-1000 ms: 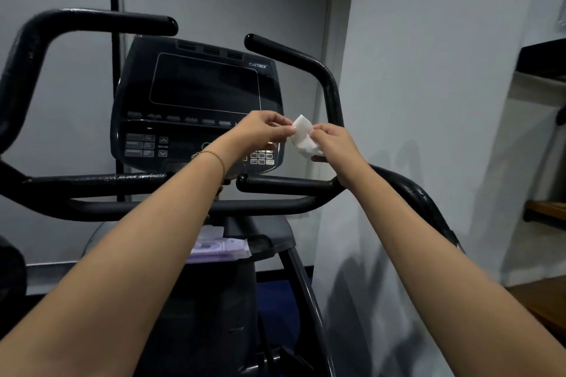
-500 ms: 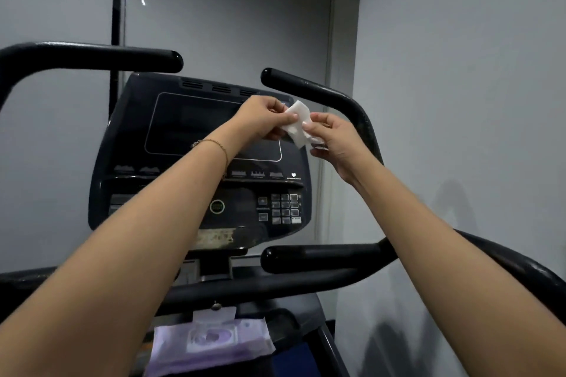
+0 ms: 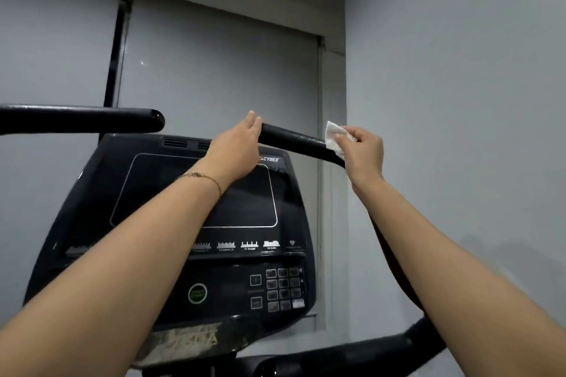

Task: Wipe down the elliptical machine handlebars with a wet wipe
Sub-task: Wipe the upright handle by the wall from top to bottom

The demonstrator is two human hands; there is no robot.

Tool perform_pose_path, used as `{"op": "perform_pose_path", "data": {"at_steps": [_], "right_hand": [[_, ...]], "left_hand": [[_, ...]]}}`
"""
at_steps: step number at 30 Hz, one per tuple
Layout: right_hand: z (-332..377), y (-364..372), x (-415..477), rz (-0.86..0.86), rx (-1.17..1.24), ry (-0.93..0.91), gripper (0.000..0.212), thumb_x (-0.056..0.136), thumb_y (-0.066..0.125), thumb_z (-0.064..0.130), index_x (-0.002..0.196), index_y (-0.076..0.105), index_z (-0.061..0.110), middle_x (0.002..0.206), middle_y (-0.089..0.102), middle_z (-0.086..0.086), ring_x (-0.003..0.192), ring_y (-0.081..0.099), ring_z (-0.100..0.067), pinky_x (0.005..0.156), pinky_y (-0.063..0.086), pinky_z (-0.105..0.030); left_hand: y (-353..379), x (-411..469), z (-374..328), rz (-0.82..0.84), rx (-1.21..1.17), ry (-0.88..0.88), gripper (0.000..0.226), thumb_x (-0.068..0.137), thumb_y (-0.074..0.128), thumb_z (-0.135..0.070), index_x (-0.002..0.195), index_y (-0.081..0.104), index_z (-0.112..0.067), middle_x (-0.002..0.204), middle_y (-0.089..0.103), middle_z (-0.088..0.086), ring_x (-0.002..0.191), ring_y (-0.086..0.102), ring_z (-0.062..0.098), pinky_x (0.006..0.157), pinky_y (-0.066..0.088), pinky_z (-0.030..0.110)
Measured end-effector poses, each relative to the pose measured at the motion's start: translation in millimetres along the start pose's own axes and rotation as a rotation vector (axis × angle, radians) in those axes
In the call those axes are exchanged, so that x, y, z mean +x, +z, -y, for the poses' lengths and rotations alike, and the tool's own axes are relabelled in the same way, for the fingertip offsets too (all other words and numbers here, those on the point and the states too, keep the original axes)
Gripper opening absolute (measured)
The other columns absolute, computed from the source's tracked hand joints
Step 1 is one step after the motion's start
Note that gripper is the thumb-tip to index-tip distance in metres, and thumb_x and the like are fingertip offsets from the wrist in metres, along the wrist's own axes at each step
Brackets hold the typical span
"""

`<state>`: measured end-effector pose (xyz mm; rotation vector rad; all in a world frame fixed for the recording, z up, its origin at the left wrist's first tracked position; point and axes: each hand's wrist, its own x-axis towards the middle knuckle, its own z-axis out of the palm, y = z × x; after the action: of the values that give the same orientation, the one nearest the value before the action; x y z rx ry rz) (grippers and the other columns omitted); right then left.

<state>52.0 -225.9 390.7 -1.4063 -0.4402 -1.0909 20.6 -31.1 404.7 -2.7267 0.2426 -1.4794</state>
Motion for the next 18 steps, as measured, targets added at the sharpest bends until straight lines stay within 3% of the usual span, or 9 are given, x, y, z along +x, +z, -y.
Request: {"op": "perform_pose_path", "data": {"at_steps": [6,10,13,18], "right_hand": [[4.4,25.9,17.0,0.052,-0.302,-0.319,0.026,0.091,0.051,0.014,0.109,0.068,0.01,0.108,0.065,-0.007,0.096,0.056,-0.014,0.074,0.038,-0.012],[8.8,46.0,20.5,0.11,-0.595,-0.577,0.027,0.094,0.046,0.01,0.113,0.065,0.007,0.112,0.067,-0.009,0.102,0.059,-0.024,0.082,0.044,-0.025],[5.9,65.6,14.9,0.253,-0.797,-0.614,0.033,0.096,0.039,0.012,0.122,0.059,0.013,0.116,0.066,-0.008,0.106,0.06,-0.029,0.083,0.046,-0.035],[-8.8,61.7,8.1,0.316,-0.928,-0.662,0.043,0.096,0.033,0.007,0.137,0.043,0.015,0.137,0.051,-0.004,0.125,0.048,-0.022,0.101,0.034,-0.03]], "left_hand": [[0.2,-0.1,-2.6,0.079,0.183,0.034,0.056,0.095,0.03,-0.003,0.149,0.016,-0.008,0.159,0.007,0.002,0.13,0.043,0.03,0.098,0.04,0.04],[0.5,1.3,-7.2,0.065,0.292,0.04,0.056,0.094,0.031,-0.003,0.148,0.018,-0.002,0.158,0.01,0.009,0.126,0.048,0.031,0.094,0.044,0.039],[3.3,1.7,-8.8,0.058,0.322,0.047,0.055,0.094,0.032,-0.003,0.147,0.017,-0.001,0.157,0.012,0.012,0.126,0.048,0.029,0.093,0.044,0.038],[-3.3,2.0,1.9,0.086,0.277,0.088,0.061,0.093,0.033,-0.001,0.15,0.012,-0.007,0.159,0.008,0.005,0.133,0.042,0.026,0.097,0.044,0.039]]}}
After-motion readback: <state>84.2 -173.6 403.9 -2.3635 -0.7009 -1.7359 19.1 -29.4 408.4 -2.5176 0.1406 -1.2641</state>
